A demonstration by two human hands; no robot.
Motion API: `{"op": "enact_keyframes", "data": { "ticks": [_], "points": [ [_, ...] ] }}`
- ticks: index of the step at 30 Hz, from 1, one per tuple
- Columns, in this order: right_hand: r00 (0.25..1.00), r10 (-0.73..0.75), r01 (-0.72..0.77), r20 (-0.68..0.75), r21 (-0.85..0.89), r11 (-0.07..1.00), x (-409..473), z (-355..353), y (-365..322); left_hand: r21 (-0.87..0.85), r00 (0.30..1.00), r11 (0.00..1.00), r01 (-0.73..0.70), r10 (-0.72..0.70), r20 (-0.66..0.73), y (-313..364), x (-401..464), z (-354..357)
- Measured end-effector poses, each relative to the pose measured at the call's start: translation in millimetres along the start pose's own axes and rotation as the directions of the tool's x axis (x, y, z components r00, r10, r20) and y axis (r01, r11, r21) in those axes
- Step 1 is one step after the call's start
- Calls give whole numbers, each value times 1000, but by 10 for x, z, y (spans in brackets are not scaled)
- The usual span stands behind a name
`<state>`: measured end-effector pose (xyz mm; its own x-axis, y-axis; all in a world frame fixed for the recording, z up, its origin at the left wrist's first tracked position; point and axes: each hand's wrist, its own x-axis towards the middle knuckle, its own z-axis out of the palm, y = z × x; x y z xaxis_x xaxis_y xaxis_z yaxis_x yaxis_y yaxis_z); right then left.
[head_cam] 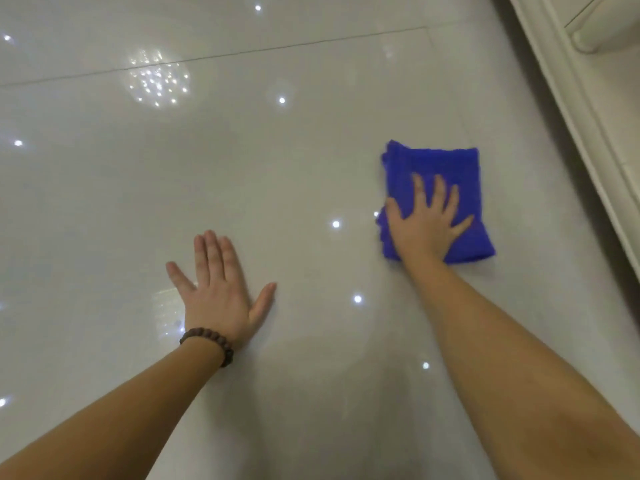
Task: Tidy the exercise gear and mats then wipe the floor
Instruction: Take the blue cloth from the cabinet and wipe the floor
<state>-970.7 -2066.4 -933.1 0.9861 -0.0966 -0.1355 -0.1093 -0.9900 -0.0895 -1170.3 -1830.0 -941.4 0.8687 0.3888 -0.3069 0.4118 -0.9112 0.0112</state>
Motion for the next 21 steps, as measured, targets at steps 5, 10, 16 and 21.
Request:
{"op": "enact_keyframes", "data": {
  "ticks": [5,10,16,21],
  "points": [
    [712,-701,702,50,-88,707,-434,178,-469,-13,1000,1000,5,-5,2,-5,0,-1],
    [974,-225,225,14,-60,972,151,-64,1072,21,999,1000,21,-22,33,-4,-8,-7],
    [957,285,-286,54,11,958,63,-155,1158,23,999,1000,21,-22,29,-12,-7,-24],
    [931,-360,362,60,-24,932,-1221,195,-253,10,999,1000,12,-12,30,-38,-14,-37]
  ]
}}
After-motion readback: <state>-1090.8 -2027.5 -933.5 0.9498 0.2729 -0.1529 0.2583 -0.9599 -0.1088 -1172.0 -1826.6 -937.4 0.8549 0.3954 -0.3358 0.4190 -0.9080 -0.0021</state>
